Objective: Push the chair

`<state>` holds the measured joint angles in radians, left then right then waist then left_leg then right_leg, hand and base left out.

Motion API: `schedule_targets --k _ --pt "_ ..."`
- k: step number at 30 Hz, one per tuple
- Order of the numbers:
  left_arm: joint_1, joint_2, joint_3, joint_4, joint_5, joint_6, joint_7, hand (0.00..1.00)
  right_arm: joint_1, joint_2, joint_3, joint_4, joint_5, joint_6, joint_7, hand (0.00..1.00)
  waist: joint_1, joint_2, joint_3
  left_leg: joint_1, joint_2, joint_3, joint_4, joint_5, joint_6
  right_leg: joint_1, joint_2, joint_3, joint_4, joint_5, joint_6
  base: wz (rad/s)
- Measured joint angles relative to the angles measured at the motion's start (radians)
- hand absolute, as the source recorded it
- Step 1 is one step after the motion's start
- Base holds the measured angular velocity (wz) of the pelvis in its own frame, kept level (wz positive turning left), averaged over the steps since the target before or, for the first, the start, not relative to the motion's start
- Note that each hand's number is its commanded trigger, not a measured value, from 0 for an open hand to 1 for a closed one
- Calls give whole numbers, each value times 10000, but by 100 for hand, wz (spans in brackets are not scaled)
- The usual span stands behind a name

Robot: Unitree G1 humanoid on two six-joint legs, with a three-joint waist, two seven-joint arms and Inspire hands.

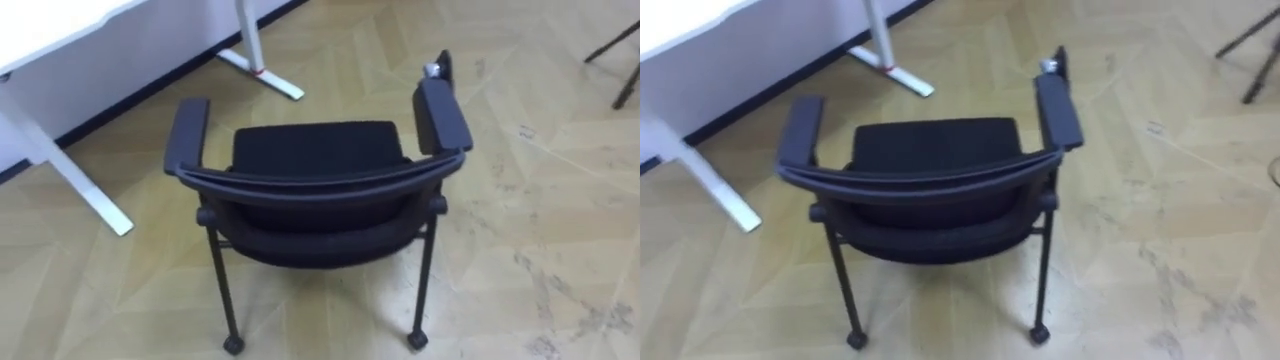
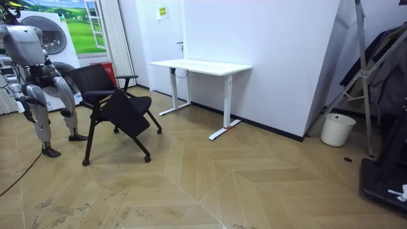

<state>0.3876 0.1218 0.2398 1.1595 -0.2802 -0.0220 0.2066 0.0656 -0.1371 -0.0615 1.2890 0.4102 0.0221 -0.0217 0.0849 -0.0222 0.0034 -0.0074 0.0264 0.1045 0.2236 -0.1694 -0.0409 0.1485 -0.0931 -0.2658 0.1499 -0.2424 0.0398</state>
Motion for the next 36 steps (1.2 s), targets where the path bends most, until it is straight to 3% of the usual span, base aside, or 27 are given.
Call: schedule_targets --k 4,6,9,13,14,16,18,21,25,26,28,36 --pt "27 43 368 -477 366 20 939 0 -344 -218 2 -60 -12 -12 -186 0 83 106 24 -41 -183 -375 153 -43 81 195 -122 -398 13 -71 95 28" --pt "-18 102 701 -994 960 4 1488 0 -488 -267 2 -56 -20 -40 -341 0 211 204 -21 -49 -190 -414 174 -45 84 210 -121 -418 9 -69 96 11" --pt "-23 189 1127 -2615 1905 -211 2571 0 -451 -385 -26 -162 133 -163 -552 0 308 242 -20 -187 -236 -664 293 -46 85 281 -103 -654 28 -67 94 21" --pt "-13 316 1111 -4418 3207 -578 4078 0 -413 -600 -34 -150 -46 -451 -706 0 283 555 -4 -181 -246 -721 275 -46 84 284 -97 -648 51 -65 94 4" --pt "-73 318 1113 -4712 3400 -637 4242 0 -388 -622 -34 -161 -61 -463 -702 0 274 542 6 -177 -246 -720 261 -46 84 284 -97 -651 49 -65 94 0" --pt "-128 335 1058 -5889 4375 -772 4741 0 -225 -656 -19 -207 -202 -562 -705 0 259 709 -6 -170 -246 -723 202 -44 84 277 -95 -667 22 -64 94 0" --pt "-140 332 980 -7019 5246 -794 4921 0 -78 -652 -20 -203 -233 -564 -674 0 244 770 -8 -188 -256 -749 193 -44 84 260 -99 -687 23 -65 94 3" --pt "-305 343 871 -8690 7138 -1027 5355 0 38 -668 -29 -88 -230 -591 -632 0 113 697 -24 -176 -278 -792 143 -39 84 279 -107 -737 -4 -65 95 4" --pt "-605 508 532 -9829 8767 -1204 5578 0 141 -663 -48 -4 -205 -834 -357 0 -306 559 -26 -87 -288 -776 76 -39 84 314 -117 -629 3 -63 97 -3" --pt "-624 514 481 -10031 9033 -1198 5577 0 156 -661 -66 12 -186 -865 -307 0 -350 606 -61 -88 -288 -776 77 -39 84 314 -117 -622 3 -63 97 0" --pt "-724 549 180 -10833 9977 -1193 5588 0 279 -652 -104 72 -146 -860 -252 0 -525 502 -39 -82 -288 -776 77 -40 85 314 -114 -487 3 -62 96 0" --pt "-785 680 -1064 -11211 11867 -1279 5556 0 516 -644 -197 74 -231 -864 -129 0 -736 548 -77 -13 -276 -750 49 -40 85 268 -116 -322 -3 -59 95 -7"
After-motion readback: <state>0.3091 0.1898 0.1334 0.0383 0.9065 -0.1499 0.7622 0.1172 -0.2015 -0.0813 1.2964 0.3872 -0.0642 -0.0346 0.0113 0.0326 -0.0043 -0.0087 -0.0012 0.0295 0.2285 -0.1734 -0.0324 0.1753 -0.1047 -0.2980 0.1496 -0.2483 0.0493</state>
